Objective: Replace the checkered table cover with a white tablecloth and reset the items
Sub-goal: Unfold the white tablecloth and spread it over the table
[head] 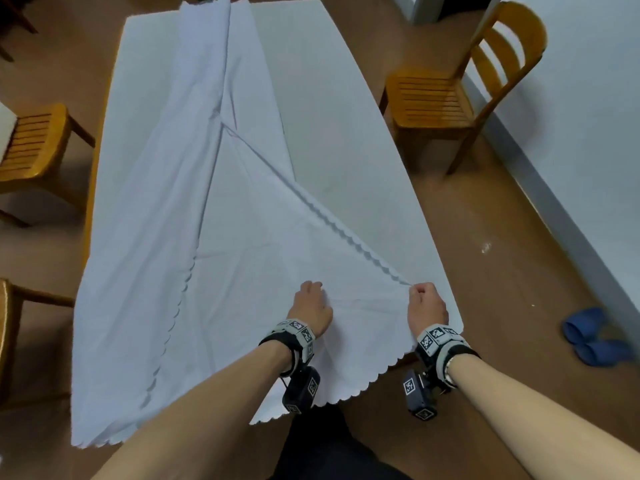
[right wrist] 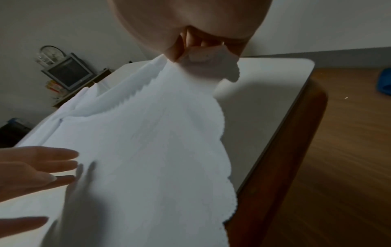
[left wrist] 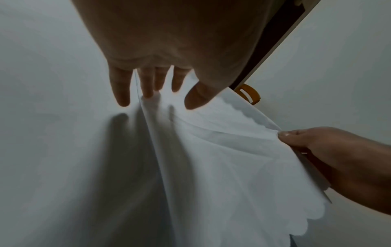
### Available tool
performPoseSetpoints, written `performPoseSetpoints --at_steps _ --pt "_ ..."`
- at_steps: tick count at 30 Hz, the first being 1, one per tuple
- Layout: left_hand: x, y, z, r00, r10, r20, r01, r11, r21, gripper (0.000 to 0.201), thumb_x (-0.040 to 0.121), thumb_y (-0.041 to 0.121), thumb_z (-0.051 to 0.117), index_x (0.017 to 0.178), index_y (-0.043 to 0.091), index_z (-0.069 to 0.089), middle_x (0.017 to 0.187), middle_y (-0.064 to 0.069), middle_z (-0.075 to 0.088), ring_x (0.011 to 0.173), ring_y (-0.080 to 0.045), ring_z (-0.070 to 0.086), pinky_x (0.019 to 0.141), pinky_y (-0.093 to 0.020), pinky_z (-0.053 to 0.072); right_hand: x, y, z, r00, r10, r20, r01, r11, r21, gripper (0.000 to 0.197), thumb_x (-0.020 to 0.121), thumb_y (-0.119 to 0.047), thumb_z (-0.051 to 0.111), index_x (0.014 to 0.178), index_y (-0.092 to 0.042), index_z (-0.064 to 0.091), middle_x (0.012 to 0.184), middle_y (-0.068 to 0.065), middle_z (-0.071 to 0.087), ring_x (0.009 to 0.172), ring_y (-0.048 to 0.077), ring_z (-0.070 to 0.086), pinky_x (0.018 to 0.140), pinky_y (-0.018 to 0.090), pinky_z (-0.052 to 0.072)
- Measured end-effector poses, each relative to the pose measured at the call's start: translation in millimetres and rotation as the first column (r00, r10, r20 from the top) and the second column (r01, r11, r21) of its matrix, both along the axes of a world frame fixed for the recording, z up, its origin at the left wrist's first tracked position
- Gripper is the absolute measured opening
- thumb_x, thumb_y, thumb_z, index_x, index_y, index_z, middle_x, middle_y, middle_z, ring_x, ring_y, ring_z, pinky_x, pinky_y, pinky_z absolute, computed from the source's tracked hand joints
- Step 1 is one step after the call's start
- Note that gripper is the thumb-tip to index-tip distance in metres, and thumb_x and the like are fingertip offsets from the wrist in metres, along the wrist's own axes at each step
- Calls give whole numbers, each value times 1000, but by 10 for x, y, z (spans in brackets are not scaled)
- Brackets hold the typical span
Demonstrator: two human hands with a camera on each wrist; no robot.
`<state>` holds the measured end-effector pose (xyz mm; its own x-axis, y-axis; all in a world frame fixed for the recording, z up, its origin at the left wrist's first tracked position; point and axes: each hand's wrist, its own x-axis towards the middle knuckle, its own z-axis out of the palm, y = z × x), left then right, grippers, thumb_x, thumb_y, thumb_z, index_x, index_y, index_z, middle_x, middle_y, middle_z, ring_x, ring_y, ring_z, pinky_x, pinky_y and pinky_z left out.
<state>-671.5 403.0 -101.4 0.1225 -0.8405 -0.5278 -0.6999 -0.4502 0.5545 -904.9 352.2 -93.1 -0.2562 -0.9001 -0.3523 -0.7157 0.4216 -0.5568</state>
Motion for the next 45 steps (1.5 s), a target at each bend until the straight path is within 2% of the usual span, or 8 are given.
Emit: performPoseSetpoints --at_steps 6,13,17,20,23,28,36,45 --pt "-424 -288 -74 967 253 17 -254 967 35 76 94 17 50 155 7 6 163 -12 -6 150 -27 3 118 -44 19 -559 -380 -66 999 -30 -40 32 999 39 12 102 -19 48 94 -16 56 90 5 58 91 30 55 78 36 45" --pt "-589 -471 -162 932 276 235 -309 943 120 57 89 19 49 141 3 32 153 -15 20 139 -34 21 103 -53 39 -1247 -601 -307 997 50 -63 -41 989 140 19 97 -19 47 88 -15 63 88 5 64 89 31 57 79 36 47" --pt "-943 -334 -136 893 325 312 -380 915 134 40 87 14 49 125 5 42 142 -13 30 132 -35 28 99 -50 40 -1590 -670 -429 970 236 -52 -222 954 202 20 95 -20 46 82 -18 62 82 2 65 76 23 56 62 30 42" --pt "-1419 -98 -126 902 300 311 -353 927 129 37 88 13 51 123 5 44 138 -16 31 133 -38 30 100 -47 39 -1780 -712 -471 939 343 -10 -331 914 235 20 95 -22 47 83 -21 63 81 -2 64 74 20 56 60 28 41" --pt "-1929 157 -125 938 208 278 -265 947 183 58 92 19 50 147 14 30 161 -10 7 148 -30 9 111 -50 33 -1922 -726 -470 926 376 26 -371 898 235 22 95 -21 44 83 -17 63 79 1 62 66 19 52 54 25 37" --pt "-2343 424 -151 963 40 265 -108 962 249 70 93 21 47 155 19 13 164 -8 -10 151 -33 -6 118 -49 24 -2184 -579 -582 925 369 87 -378 886 269 22 94 -19 46 83 -19 64 82 2 66 73 21 60 54 25 41" --pt "-2326 324 -10 923 37 382 -121 973 198 43 92 25 46 135 17 45 144 -7 34 127 -31 39 98 -45 43 -2397 -458 -546 897 428 112 -439 833 335 21 95 -20 47 89 -19 67 92 1 70 81 20 64 65 29 49" --pt "-2314 -196 212 943 41 330 -85 989 120 45 94 27 41 138 15 45 139 -10 45 125 -30 44 99 -44 42 -2514 -1028 5 888 458 25 -452 865 218 17 92 -15 51 97 -20 66 98 -2 68 92 21 64 80 31 51"
